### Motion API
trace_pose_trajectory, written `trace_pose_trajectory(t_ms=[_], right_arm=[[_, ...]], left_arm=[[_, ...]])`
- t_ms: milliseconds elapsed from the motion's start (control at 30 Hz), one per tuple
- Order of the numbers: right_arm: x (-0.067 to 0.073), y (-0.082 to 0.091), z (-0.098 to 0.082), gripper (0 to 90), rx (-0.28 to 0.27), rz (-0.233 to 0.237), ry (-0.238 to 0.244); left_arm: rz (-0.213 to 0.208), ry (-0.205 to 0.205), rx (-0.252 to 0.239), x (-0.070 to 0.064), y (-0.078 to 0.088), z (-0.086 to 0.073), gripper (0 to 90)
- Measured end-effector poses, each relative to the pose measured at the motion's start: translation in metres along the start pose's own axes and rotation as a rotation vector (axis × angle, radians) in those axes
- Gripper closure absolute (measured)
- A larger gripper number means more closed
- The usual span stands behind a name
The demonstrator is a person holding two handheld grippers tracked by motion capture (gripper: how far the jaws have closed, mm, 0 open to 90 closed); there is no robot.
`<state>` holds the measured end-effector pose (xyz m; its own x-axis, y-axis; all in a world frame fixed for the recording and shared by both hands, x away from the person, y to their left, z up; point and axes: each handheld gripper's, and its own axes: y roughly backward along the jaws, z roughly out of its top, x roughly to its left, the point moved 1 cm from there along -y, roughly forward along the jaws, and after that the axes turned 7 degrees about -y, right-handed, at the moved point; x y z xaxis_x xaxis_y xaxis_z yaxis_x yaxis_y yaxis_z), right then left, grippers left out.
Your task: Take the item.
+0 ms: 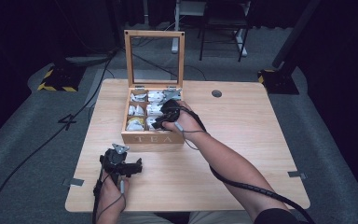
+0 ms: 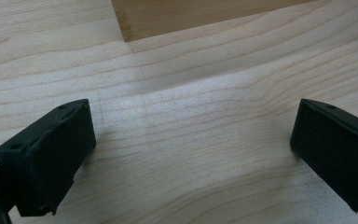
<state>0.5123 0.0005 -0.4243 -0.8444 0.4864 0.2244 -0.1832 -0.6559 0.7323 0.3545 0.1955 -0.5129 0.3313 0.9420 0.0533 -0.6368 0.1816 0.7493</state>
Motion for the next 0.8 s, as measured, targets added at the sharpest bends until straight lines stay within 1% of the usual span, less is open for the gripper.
trace_pose_trajectory(t_ms=[100,133,167,233,267,367,400,467,567,600,633,667,700,733,800], right_arm=[[0.002,-0.007,-0.001,68.7,0.026,-0.005,0.004],[0.002,-0.007,-0.001,68.7,0.026,-0.005,0.004],[0.001,-0.009,-0.001,69.2,0.026,-0.009,-0.007],[0.001,-0.01,0.0,69.2,0.029,-0.01,-0.009],[0.001,-0.013,0.0,69.6,0.037,-0.019,-0.016],[0.0,-0.017,-0.001,70.3,0.045,-0.024,-0.022],[0.0,-0.02,-0.002,71.2,0.055,-0.033,-0.027],[0.0,-0.022,-0.002,72.5,0.063,-0.035,-0.035],[0.0,-0.025,-0.003,79.0,0.081,-0.032,-0.039],[0.001,-0.025,-0.003,81.5,0.087,-0.033,-0.036],[0.002,-0.025,-0.003,85.9,0.085,-0.034,-0.02],[0.002,-0.025,-0.003,85.9,0.085,-0.034,-0.02],[0.003,-0.025,-0.002,86.9,0.08,-0.041,-0.009],[0.004,-0.022,-0.001,89.8,0.07,-0.043,0.005],[0.004,-0.019,0.001,90.0,0.052,-0.042,0.018]], left_arm=[[0.0,0.0,0.0,0.0,0.0,0.0,0.4],[0.0,0.0,0.0,0.0,0.0,0.0,0.4],[0.001,-0.002,-0.001,0.0,0.0,0.0,0.3],[0.001,-0.002,0.0,0.0,0.0,0.0,0.3],[0.002,-0.004,0.0,0.0,0.0,0.0,0.4],[0.003,-0.004,-0.001,0.0,0.0,0.0,0.3],[0.003,-0.004,-0.001,0.0,0.0,0.0,0.4],[0.003,-0.003,-0.002,0.0,0.0,0.0,0.4],[0.003,-0.003,-0.002,0.0,0.0,0.0,0.3],[0.003,-0.003,-0.002,0.0,0.0,0.0,0.3],[0.003,-0.004,-0.001,0.0,0.0,0.0,0.4],[0.003,-0.004,-0.001,0.0,0.0,0.0,0.3],[0.003,-0.004,-0.001,0.0,0.0,0.0,0.3],[0.003,-0.004,-0.002,0.0,0.0,0.0,0.4],[0.002,-0.004,0.0,0.0,0.0,0.0,0.4]])
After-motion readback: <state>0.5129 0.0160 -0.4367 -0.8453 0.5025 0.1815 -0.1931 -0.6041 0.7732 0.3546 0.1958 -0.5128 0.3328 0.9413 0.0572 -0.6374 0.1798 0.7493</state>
